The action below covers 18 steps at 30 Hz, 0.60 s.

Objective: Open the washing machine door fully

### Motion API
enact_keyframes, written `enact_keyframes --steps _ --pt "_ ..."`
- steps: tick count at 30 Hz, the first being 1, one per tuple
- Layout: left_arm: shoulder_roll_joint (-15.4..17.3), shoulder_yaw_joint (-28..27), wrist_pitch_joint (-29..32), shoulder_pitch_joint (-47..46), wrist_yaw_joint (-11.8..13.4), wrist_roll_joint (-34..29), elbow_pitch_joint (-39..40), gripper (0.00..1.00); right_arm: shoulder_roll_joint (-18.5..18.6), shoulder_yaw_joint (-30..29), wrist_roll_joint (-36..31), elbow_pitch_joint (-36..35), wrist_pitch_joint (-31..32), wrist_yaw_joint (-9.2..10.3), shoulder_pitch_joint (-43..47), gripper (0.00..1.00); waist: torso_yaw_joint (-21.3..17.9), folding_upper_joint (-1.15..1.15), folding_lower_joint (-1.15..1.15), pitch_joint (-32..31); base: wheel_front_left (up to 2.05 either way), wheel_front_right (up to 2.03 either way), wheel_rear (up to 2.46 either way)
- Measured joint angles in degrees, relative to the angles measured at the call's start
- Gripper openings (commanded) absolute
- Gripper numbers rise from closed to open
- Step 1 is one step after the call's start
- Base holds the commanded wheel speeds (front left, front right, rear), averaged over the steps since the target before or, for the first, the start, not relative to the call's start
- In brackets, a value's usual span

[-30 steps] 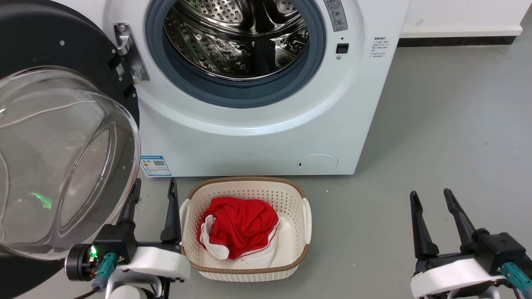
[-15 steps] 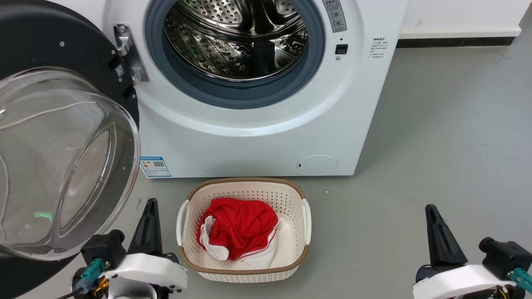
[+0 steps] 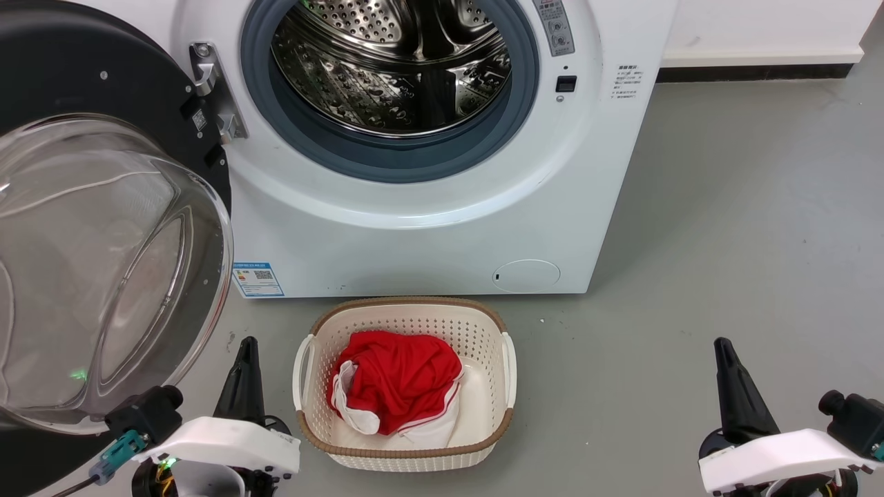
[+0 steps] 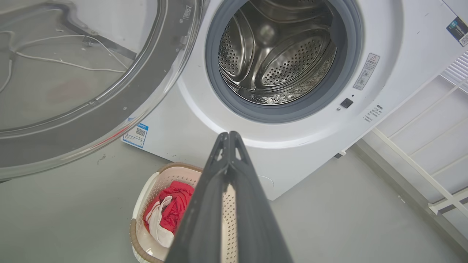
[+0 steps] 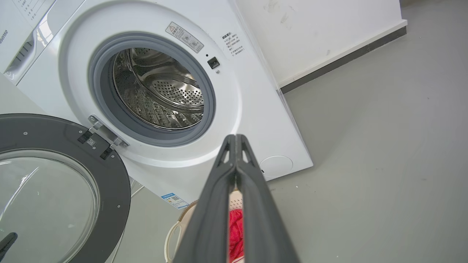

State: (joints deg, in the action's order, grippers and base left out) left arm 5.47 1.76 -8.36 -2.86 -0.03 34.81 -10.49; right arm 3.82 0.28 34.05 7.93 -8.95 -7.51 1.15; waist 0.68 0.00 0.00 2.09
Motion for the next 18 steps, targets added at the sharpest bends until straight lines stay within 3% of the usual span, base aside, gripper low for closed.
enact_keyframes --steps 18 --pt "-0.7 -2.2 4.2 -0.9 -2.0 15.9 -0.9 0.0 0.5 -0.8 17.1 1.6 3.4 0.01 -2.2 0.0 -0.1 0.0 0.0 -0.4 0.0 0.0 0.0"
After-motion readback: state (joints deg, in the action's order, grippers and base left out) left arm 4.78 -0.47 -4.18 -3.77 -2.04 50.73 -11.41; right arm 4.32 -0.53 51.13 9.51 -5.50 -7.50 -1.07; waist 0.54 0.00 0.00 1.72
